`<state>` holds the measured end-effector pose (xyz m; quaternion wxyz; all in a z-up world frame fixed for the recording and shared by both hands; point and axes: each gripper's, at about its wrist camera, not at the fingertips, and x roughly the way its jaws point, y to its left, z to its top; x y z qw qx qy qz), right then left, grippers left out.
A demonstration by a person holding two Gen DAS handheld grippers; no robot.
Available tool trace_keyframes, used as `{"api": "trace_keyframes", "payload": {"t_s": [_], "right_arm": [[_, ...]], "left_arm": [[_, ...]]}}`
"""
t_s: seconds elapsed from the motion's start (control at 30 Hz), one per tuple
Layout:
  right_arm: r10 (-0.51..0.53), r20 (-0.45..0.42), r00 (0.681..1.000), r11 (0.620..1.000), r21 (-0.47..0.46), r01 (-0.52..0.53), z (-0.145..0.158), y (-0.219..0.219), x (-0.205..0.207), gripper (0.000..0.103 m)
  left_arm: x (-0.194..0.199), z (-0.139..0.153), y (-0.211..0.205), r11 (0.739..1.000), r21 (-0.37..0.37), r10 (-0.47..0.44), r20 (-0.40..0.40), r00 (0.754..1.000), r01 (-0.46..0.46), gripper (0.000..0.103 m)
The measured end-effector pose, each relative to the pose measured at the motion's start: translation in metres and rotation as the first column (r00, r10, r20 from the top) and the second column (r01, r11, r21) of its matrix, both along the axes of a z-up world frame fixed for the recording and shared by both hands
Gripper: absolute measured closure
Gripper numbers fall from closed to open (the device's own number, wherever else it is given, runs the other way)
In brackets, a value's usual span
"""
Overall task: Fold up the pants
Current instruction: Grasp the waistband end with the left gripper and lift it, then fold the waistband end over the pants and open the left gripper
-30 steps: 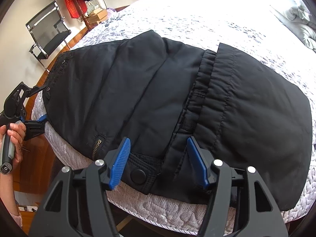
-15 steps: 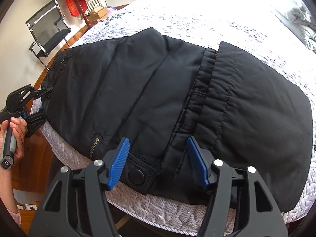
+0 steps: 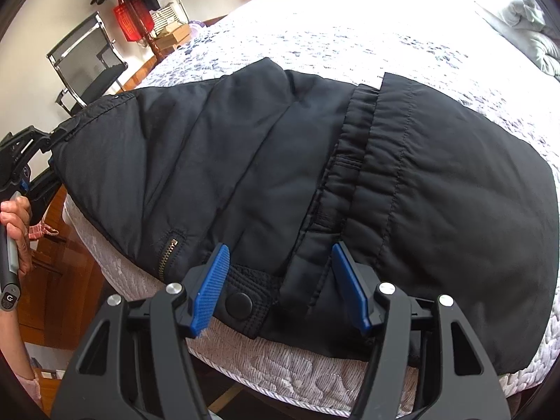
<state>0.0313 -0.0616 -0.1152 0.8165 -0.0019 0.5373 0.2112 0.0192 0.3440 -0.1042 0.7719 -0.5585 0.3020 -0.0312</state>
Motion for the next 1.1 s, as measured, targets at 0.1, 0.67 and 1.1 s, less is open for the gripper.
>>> {"api": "trace_keyframes", "payload": {"t_s": [0.1,0.67,1.1], "right_arm": [[-0.017,-0.003,1.0,0.999,0.033,0.017,0.004,-0.008,-0.002,0.042],[-0.214,0.026,0.976,0.972,0.104,0.211,0.026,-0.087,-0.014,0.042],[-0.288,0.022,0.958,0.953,0.105,0.284,0.025,-0.136,-0.01,0.041]], "left_arm": [[0.008,0.018,-0.016,0.997,0.071,-0.03,0.033,0.999,0.028,0.09],[0.034,0.083,-0.206,0.739,0.526,-0.497,0.005,0.868,0.421,0.088],[0.032,0.042,-0.275,0.486,0.641,-0.634,-0.208,0.745,0.593,0.083]]}}
